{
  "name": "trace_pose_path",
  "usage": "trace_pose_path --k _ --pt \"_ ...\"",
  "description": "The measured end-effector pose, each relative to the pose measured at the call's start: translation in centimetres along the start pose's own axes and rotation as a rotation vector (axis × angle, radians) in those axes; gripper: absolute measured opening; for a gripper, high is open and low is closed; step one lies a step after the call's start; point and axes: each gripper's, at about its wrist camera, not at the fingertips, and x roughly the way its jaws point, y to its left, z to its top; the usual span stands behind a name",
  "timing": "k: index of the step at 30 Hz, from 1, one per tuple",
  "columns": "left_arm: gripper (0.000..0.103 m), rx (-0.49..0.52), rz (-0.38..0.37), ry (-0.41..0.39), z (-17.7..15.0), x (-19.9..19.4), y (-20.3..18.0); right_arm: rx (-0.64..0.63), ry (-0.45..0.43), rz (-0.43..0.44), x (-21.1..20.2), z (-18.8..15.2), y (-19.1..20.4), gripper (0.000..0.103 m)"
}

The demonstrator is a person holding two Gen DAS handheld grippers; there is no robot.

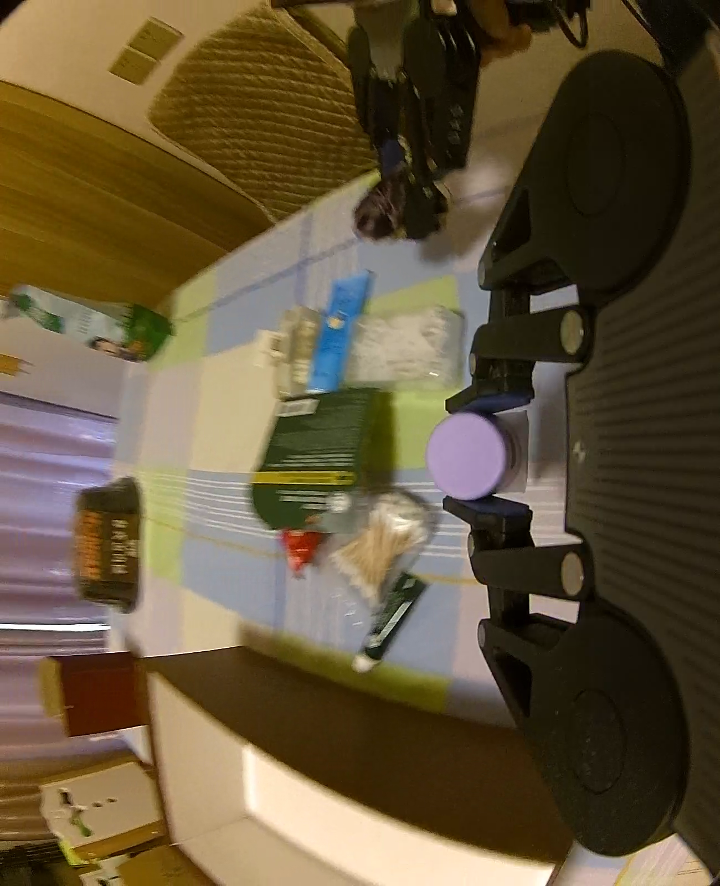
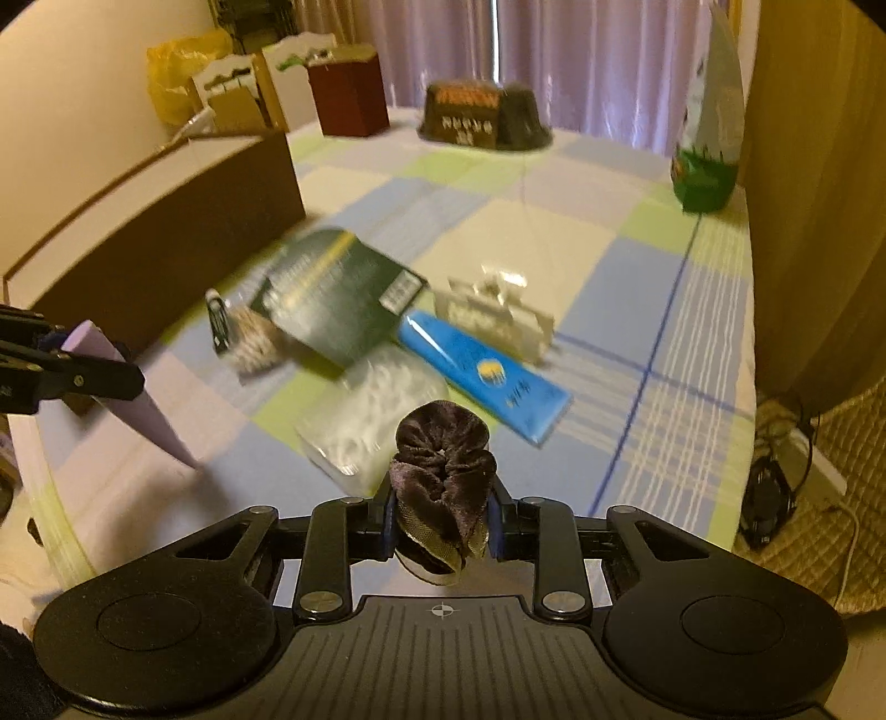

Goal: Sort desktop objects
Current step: 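Carry both items into the shoebox and open both tools to release them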

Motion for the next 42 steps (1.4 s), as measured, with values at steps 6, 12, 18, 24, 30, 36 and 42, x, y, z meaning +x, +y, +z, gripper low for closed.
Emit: trace_pose_path --k 6,12,18,24,30,36,42 --pt "0.025 0.049 -0.053 -0.099 2.0 -3.6 0.9 0.002 -0.055 -0.018 -1.1 1.8 2.8 0.029" --pt "0.025 0.095 -0.081 -0.177 4.1 -7.6 4.3 0.033 -0.108 -0.017 -2.4 4.4 6.7 0.029" --pt "0.025 0.115 -0.043 -0.231 5.4 -11.6 10.1 0.047 -0.157 0.044 -2.4 8.0 12.1 0.029" --pt "0.025 0.146 0.019 -0.201 5.9 -13.5 16.8 0.011 -0.213 0.141 -1.2 12.2 18.0 0.029" --pt "0.025 0.173 0.031 -0.085 6.0 -12.3 22.3 -0.071 -0.180 0.237 2.4 15.2 23.9 0.029" --pt "0.025 0.224 0.016 0.097 6.6 -8.4 25.4 -0.153 -0.061 0.284 7.8 16.9 28.9 0.029" --pt "0.025 0.262 -0.036 0.279 6.9 -4.8 27.9 -0.241 0.098 0.263 12.7 17.5 31.6 0.029"
